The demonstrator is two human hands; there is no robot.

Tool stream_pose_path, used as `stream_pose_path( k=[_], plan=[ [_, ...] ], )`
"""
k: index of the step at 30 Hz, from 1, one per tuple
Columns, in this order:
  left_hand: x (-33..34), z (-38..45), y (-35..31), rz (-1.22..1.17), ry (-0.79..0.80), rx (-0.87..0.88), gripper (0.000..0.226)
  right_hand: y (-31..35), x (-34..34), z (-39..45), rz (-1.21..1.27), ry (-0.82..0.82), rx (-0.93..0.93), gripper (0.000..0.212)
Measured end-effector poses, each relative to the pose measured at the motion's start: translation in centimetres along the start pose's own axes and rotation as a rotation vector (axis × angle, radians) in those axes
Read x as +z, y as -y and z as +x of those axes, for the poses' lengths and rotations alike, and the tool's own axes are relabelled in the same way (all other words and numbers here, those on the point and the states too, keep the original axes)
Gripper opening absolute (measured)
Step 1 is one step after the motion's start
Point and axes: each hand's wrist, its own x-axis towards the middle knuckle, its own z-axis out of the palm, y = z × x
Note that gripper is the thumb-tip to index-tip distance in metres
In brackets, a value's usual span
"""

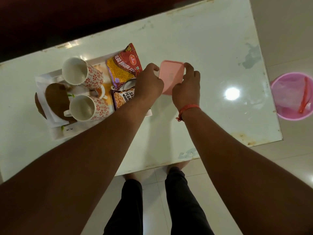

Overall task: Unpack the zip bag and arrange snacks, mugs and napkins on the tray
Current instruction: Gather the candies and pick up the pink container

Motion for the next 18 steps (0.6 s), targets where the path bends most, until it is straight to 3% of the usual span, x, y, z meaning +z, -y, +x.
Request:
stream_pose_path(
  k=[3,12,18],
  plan=[
    [0.1,0.1,-0.3,-0.024,0.015,-0.001,0.053,-0.1,-0.1,0.8,-0.028,0.001,-0.055,0.067],
    [0.7,0.6,-0.6,-0.043,0.025,-0.021,0.048,-0.1,-0.2,3.9,-0.228,-0.046,-0.185,0.043],
    [0.8,0.8,-1.0,0.004,0.013,-0.012,0.047,-0.4,-0.4,4.5,-0.275,-0.048,-0.272,0.039]
  ],
)
